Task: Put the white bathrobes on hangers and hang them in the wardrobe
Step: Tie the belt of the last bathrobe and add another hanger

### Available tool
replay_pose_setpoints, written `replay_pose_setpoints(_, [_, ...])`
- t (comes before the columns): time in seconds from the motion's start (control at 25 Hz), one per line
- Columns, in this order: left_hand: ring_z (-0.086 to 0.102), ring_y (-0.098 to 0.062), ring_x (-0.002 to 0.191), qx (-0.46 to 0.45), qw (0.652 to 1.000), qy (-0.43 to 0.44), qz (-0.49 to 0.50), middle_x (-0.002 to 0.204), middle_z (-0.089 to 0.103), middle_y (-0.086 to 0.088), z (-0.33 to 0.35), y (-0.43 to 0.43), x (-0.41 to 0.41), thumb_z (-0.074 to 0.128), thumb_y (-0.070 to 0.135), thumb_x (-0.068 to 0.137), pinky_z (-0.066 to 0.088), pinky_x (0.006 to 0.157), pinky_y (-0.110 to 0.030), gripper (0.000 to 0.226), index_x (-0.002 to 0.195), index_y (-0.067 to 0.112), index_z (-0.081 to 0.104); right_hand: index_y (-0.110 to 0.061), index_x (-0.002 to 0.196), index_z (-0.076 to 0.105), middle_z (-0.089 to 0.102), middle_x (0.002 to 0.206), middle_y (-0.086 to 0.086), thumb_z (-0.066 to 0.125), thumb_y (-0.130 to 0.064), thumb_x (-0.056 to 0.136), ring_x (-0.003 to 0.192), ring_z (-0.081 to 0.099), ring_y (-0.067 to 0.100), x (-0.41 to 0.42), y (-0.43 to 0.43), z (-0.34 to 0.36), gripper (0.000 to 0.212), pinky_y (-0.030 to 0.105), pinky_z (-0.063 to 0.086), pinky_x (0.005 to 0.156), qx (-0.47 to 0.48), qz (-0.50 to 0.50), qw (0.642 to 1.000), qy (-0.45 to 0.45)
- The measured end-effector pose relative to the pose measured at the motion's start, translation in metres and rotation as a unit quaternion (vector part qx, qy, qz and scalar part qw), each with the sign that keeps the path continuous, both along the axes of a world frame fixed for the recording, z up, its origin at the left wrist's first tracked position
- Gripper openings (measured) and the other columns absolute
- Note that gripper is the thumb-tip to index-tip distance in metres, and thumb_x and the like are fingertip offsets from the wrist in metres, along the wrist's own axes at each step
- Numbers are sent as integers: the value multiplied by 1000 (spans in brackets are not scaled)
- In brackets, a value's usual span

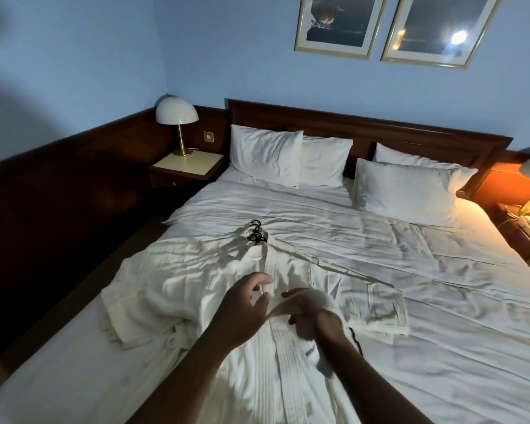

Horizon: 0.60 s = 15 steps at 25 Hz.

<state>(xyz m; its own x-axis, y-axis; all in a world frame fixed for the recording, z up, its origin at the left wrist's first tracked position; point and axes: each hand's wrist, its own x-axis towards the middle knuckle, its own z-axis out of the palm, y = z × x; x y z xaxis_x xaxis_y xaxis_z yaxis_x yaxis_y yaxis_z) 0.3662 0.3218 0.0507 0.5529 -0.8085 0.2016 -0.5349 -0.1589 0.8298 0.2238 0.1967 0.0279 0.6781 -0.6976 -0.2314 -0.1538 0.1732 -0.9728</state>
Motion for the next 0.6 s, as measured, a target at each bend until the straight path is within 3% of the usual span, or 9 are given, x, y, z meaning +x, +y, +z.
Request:
replay_pose_setpoints(0.08, [52, -2, 126, 104, 993, 61, -1, 133, 53, 24, -18, 9, 3, 68, 25, 93, 44, 105, -24, 46, 135, 35, 55, -9, 137, 56, 75, 106, 20, 62, -26, 94, 85, 70, 35, -4, -11, 1, 47, 44, 56, 75, 34, 5, 998, -44])
replay_pose_setpoints(0.16, [46, 3, 127, 175, 979, 77, -70, 136, 46, 27, -30, 5, -5, 71, 31, 93, 39, 107, -21, 56, 145, 36, 49, 12, 137, 48, 71, 106, 32, 56, -31, 96, 103, 64, 49, -6, -15, 1, 60, 56, 44, 109, 32, 41, 997, -52])
replay_pose_setpoints(0.2, [50, 6, 123, 188, 973, 86, -103, 133, 53, 28, -32, 0, -9, 69, 32, 94, 41, 106, -21, 47, 139, 35, 56, 16, 129, 55, 69, 104, 37, 47, -27, 99, 104, 60, 54, -10, -16, 2, 53, 56, 39, 114, 34, 70, 995, -60])
replay_pose_setpoints(0.28, [64, 3, 108, 189, 964, 119, -143, 112, 73, 18, -40, -6, -6, 64, 23, 97, 50, 102, -32, 18, 111, 25, 75, 12, 109, 69, 70, 103, 34, 36, -23, 106, 93, 57, 53, -11, -14, 10, 48, 50, 45, 100, 3, 142, 989, -43])
replay_pose_setpoints(0.36, [69, -8, 87, 187, 957, 158, -154, 87, 75, 4, -48, -3, 5, 61, 4, 91, 54, 90, -38, 16, 90, 12, 75, -2, 103, 73, 74, 95, 10, 48, -18, 104, 82, 55, 35, -13, -5, 13, 29, 41, 44, 76, -13, 214, 977, 15])
replay_pose_setpoints(0.4, [68, -11, 79, 188, 957, 165, -149, 81, 73, 0, -49, -1, 12, 61, 0, 85, 54, 81, -36, 18, 86, 12, 74, -8, 109, 71, 73, 97, 0, 58, -16, 98, 87, 55, 26, -15, 0, 10, 19, 35, 49, 75, -33, 243, 968, 55])
replay_pose_setpoints(0.44, [66, -13, 75, 187, 958, 171, -134, 77, 71, -2, -48, 0, 19, 60, -1, 78, 52, 75, -35, 20, 84, 14, 73, -14, 120, 66, 66, 111, -4, 63, -24, 91, 98, 54, 21, -17, 3, 5, 31, 32, 51, 82, -81, 283, 949, 111])
replay_pose_setpoints(0.52, [63, -14, 73, 189, 961, 175, -105, 77, 67, -3, -49, 4, 27, 60, 3, 68, 48, 70, -35, 24, 84, 17, 71, -35, 133, 53, 36, 141, -6, 60, -46, 85, 124, 39, 20, -22, 7, -19, 51, 44, 39, 104, -330, 339, 833, 288])
replay_pose_setpoints(0.6, [60, -15, 78, 180, 957, 189, -130, 84, 66, -7, -48, 7, 29, 62, 8, 65, 46, 70, -32, 30, 94, 16, 71, -47, 125, 53, 27, 149, 0, 67, -45, 79, 131, 33, 29, -26, 14, -37, 48, 55, 37, 101, -562, 257, 698, 362])
